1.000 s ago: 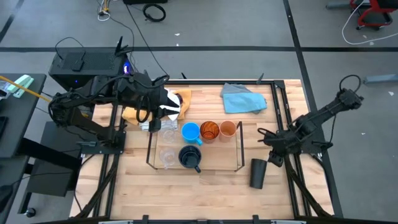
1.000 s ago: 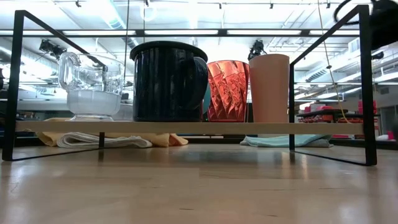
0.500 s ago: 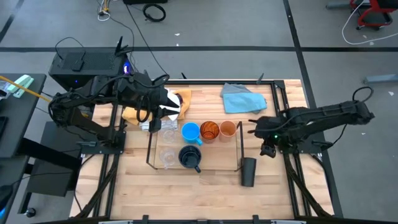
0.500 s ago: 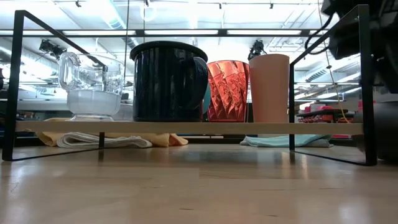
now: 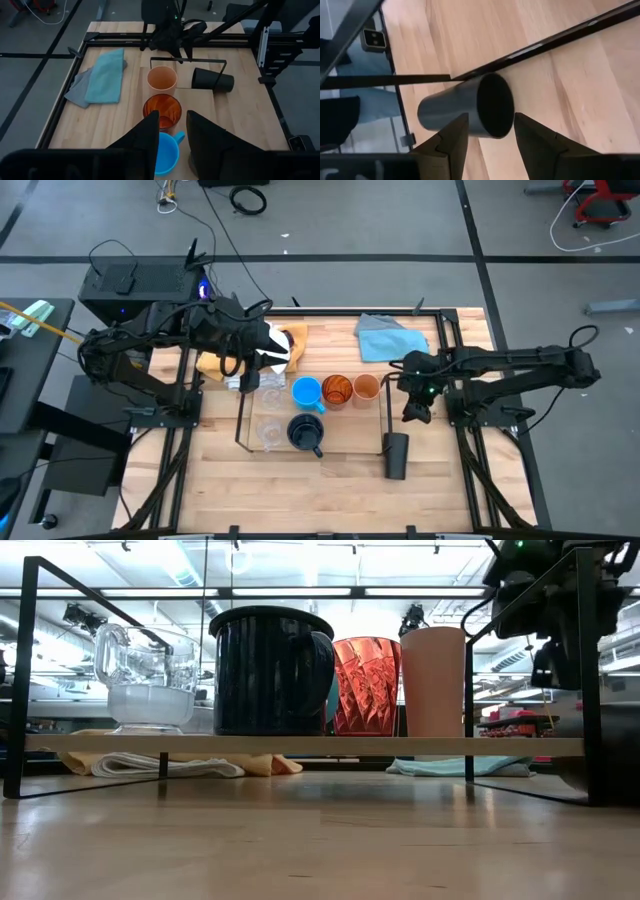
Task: Stack small to large cups/mugs on shelf
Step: Put the black cup on the shelf
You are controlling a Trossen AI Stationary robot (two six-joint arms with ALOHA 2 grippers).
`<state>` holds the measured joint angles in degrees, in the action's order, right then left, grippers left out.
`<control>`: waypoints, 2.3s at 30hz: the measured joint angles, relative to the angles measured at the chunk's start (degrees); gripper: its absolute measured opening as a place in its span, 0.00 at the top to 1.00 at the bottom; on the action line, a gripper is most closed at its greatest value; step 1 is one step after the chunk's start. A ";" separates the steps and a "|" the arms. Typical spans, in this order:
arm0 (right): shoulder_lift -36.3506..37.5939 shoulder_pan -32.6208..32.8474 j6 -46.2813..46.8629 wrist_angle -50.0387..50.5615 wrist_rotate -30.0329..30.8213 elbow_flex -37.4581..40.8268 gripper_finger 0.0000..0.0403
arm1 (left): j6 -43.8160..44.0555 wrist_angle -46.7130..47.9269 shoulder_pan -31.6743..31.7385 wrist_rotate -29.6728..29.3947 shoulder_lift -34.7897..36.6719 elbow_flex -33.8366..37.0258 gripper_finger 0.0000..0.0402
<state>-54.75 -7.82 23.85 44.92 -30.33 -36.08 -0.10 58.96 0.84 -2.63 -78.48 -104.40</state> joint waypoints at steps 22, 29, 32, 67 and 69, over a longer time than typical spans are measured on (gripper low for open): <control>-1.36 -0.36 -0.38 -1.99 -16.89 3.91 0.58 | 1.65 0.61 0.00 0.00 0.00 0.00 0.73; -2.35 -0.36 -2.95 2.10 -15.64 3.91 0.56 | 2.48 0.63 0.00 1.02 0.00 0.00 0.73; -3.22 -0.30 -3.49 2.14 -15.13 3.91 0.53 | 2.55 0.65 0.00 1.02 0.00 0.00 0.73; -12.17 4.00 -5.67 3.42 -17.02 4.00 0.48 | 3.66 1.42 -0.11 2.53 0.00 0.00 0.73; -13.48 4.89 -4.55 0.28 -17.14 4.00 0.48 | 3.52 1.42 -0.11 2.53 0.00 0.00 0.73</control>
<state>-68.24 -2.93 19.30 45.19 -47.47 -32.08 3.42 60.38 0.73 -0.10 -78.48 -104.40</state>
